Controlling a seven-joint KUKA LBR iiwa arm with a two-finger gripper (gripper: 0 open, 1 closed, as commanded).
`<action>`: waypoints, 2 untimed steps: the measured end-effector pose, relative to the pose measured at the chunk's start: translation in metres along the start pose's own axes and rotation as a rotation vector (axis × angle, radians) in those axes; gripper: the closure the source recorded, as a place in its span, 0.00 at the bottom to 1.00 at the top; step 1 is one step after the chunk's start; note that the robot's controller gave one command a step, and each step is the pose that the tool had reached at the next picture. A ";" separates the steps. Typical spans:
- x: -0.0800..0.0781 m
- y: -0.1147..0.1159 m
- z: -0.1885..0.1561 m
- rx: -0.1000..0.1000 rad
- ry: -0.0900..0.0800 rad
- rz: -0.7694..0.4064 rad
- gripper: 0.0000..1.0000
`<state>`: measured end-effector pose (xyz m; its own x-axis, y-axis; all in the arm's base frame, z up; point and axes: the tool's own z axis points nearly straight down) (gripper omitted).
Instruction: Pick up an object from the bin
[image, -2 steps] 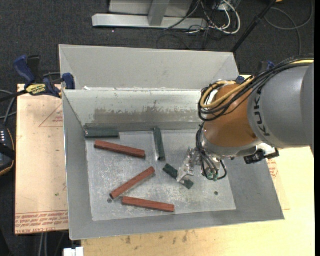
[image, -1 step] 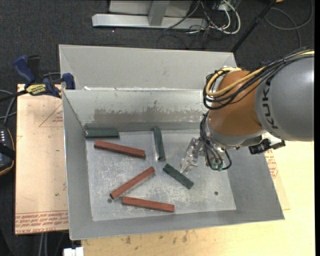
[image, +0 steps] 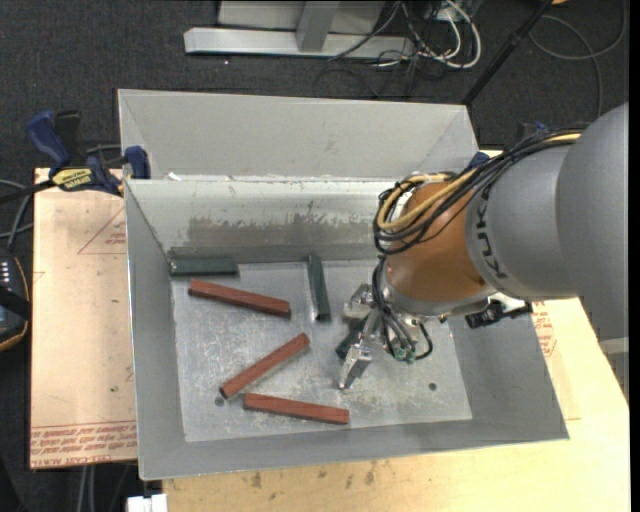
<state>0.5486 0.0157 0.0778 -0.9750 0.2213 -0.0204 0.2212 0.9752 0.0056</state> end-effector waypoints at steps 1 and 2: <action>0.000 0.001 0.000 -0.001 0.004 0.001 1.00; 0.003 0.000 0.003 0.001 0.012 0.001 0.00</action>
Offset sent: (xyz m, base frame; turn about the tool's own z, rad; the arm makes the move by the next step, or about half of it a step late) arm 0.0000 0.0000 0.0000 0.0000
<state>0.5455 0.0166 0.0748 -0.9750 0.2219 -0.0085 0.2219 0.9751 0.0048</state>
